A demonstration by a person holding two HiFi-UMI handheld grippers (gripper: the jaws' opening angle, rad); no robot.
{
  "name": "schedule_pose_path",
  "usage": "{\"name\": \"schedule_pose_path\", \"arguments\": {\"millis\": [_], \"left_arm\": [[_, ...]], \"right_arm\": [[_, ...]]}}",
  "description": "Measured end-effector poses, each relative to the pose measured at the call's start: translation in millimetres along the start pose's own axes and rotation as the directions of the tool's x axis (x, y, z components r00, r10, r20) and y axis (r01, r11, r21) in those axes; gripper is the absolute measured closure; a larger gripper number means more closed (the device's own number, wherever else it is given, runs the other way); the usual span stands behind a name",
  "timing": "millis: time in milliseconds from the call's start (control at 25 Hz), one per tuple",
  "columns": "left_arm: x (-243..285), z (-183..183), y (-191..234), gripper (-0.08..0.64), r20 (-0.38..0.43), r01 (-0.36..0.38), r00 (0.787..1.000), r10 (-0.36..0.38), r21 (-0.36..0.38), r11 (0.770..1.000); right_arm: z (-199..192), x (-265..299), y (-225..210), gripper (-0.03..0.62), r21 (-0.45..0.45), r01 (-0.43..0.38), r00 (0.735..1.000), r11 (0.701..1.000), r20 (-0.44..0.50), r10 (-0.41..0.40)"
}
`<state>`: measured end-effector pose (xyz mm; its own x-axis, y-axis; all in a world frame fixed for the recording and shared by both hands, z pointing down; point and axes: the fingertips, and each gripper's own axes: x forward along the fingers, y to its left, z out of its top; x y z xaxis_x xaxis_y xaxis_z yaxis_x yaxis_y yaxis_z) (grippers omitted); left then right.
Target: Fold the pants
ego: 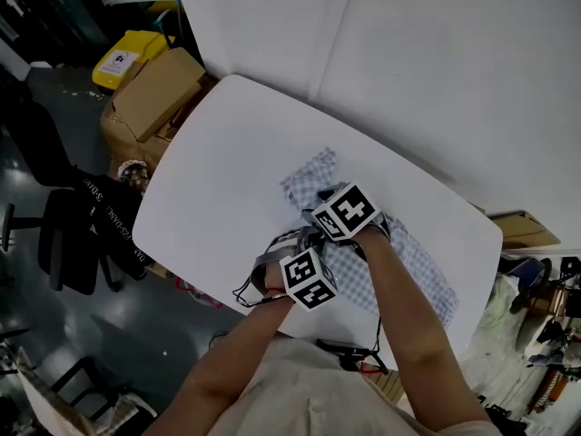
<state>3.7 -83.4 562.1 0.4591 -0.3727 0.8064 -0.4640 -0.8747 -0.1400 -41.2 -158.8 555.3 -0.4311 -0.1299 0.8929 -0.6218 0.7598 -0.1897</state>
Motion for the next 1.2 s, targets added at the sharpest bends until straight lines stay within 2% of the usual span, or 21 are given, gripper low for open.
{"name": "schedule_pose_path", "arguments": {"millis": [120, 160, 200, 240, 280, 360, 440, 560, 600, 640, 680, 760, 920, 1000, 1080, 1200], "left_arm": [[-1.5, 10.2, -8.8, 0.518, 0.028, 0.008, 1.000, -0.008, 0.016, 1.000], [-1.8, 12.4, -11.7, 0.518, 0.037, 0.010, 0.999, -0.011, 0.023, 1.000], [-1.8, 14.0, -14.5, 0.518, 0.046, 0.014, 0.999, -0.015, 0.024, 1.000], [-1.6, 15.2, -16.6, 0.518, 0.055, 0.021, 0.998, -0.022, 0.017, 1.000], [-1.2, 16.2, -17.7, 0.518, 0.065, 0.033, 0.997, -0.033, -0.004, 0.999], [-0.8, 16.6, -16.3, 0.518, 0.087, 0.072, 0.994, -0.064, -0.088, 0.994], [-4.1, 12.6, -6.5, 0.500, 0.117, 0.108, 0.990, -0.083, -0.228, 0.968], [-10.8, -6.0, 28.0, 0.401, 0.139, 0.109, 0.989, -0.051, -0.446, 0.888], [-10.5, -13.9, 41.5, 0.390, 0.130, 0.094, 0.991, -0.035, -0.486, 0.869], [-8.6, -21.7, 54.7, 0.385, 0.112, 0.074, 0.993, -0.019, -0.508, 0.858], [-5.2, -29.0, 67.3, 0.382, 0.090, 0.051, 0.996, -0.005, -0.514, 0.856], [5.8, -41.7, 89.9, 0.382, 0.032, 0.002, 0.999, 0.016, -0.499, 0.866], [37.6, -53.9, 115.6, 0.374, -0.088, -0.052, 0.996, 0.020, -0.386, 0.921], [52.3, -56.9, 119.9, 0.321, -0.133, -0.058, 0.991, 0.013, -0.340, 0.939], [63.7, -57.2, 121.2, 0.281, -0.154, -0.051, 0.988, -0.002, -0.335, 0.941], [74.6, -54.0, 123.6, 0.273, -0.148, -0.033, 0.989, -0.024, -0.372, 0.927]], "right_arm": [[-9.8, 6.9, -6.8, 0.356, -0.028, 0.073, 0.994, 0.997, -0.083, -0.075], [-15.6, 6.9, -9.2, 0.374, -0.030, 0.091, 0.990, 0.995, -0.109, -0.094], [-22.6, 5.7, -12.0, 0.427, -0.032, 0.109, 0.985, 0.994, -0.131, -0.112], [-29.5, 3.5, -15.5, 0.519, -0.031, 0.126, 0.981, 0.992, -0.146, -0.129], [-35.2, 0.6, -20.0, 0.554, -0.021, 0.142, 0.978, 0.990, -0.150, -0.144], [-41.2, -7.4, -31.9, 0.557, 0.040, 0.169, 0.979, 0.985, -0.122, -0.163], [-44.6, -16.5, -44.1, 0.557, 0.125, 0.184, 0.981, 0.975, -0.084, -0.175], [-53.6, -25.2, -56.0, 0.557, 0.199, 0.188, 0.982, 0.962, -0.063, -0.179], [-56.7, -26.7, -58.2, 0.557, 0.212, 0.188, 0.982, 0.959, -0.060, -0.179], [-59.3, -27.6, -59.3, 0.557, 0.221, 0.188, 0.982, 0.957, -0.058, -0.179], [-61.2, -28.0, -59.5, 0.557, 0.226, 0.187, 0.982, 0.956, -0.056, -0.179], [-62.8, -28.0, -58.9, 0.557, 0.232, 0.183, 0.983, 0.955, -0.050, -0.177], [-65.3, -27.4, -59.0, 0.557, 0.250, 0.169, 0.986, 0.953, -0.034, -0.166], [-67.1, -27.5, -58.2, 0.557, 0.262, 0.161, 0.987, 0.952, -0.026, -0.160], [-68.8, -28.3, -58.7, 0.557, 0.274, 0.153, 0.988, 0.950, -0.017, -0.154], [-68.5, -27.6, -61.2, 0.557, 0.289, 0.142, 0.989, 0.947, 0.001, -0.148]]}}
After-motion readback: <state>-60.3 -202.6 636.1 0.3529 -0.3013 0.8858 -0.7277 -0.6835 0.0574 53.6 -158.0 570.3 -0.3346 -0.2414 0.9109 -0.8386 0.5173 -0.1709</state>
